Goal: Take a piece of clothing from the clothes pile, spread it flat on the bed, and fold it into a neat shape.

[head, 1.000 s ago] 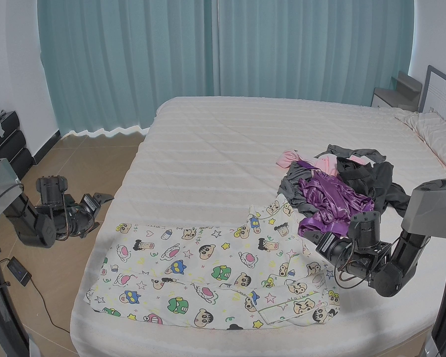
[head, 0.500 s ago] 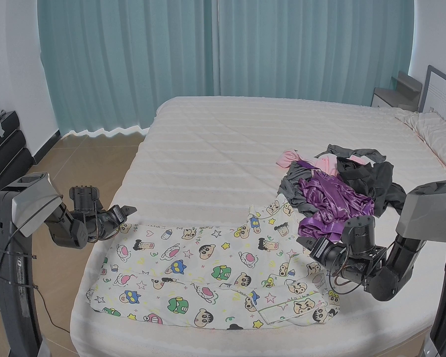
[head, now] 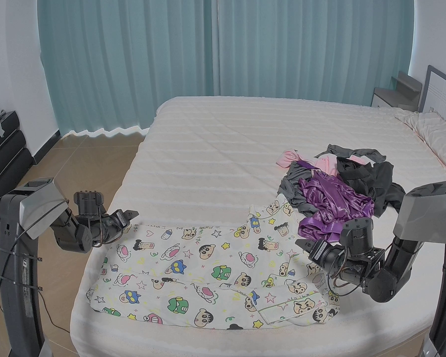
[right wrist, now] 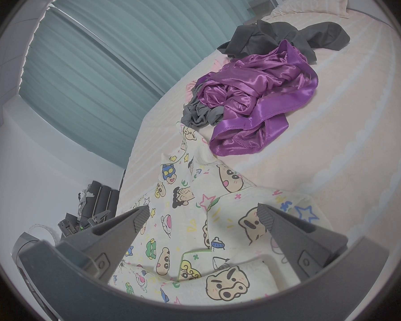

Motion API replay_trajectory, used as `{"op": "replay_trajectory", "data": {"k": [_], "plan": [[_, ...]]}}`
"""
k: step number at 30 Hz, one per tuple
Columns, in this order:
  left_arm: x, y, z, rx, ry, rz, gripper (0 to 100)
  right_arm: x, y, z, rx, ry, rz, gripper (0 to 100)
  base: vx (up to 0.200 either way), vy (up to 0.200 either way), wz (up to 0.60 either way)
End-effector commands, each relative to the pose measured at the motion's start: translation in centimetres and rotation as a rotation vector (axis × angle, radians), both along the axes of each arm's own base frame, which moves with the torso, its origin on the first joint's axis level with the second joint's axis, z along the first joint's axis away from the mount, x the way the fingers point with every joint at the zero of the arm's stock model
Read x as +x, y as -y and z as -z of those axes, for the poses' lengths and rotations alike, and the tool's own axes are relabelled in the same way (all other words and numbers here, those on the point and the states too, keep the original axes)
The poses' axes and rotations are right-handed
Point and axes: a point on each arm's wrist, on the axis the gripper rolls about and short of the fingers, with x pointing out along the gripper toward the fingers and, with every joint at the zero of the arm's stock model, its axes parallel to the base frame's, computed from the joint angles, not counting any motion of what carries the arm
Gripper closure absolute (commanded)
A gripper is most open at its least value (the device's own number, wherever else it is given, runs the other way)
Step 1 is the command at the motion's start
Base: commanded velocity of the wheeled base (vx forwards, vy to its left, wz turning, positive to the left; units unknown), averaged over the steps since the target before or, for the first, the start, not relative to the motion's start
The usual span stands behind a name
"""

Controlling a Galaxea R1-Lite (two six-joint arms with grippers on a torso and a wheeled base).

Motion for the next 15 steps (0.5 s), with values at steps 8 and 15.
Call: {"op": "replay_trajectory", "data": {"k": [8, 15], "plan": [[0.0, -0.1, 0.3, 0.023, -0.009, -0.04, 100, 0.8, -0.6, -0.1, 0.001, 0.02, -0.013, 0, 0.0, 0.0, 0.0], [0.0, -0.4, 0.0, 0.034, 0.027, -0.124, 100, 5.3, -2.0, -0.2, -0.059, 0.024, -0.04, 0, 0.0, 0.0, 0.0]]}}
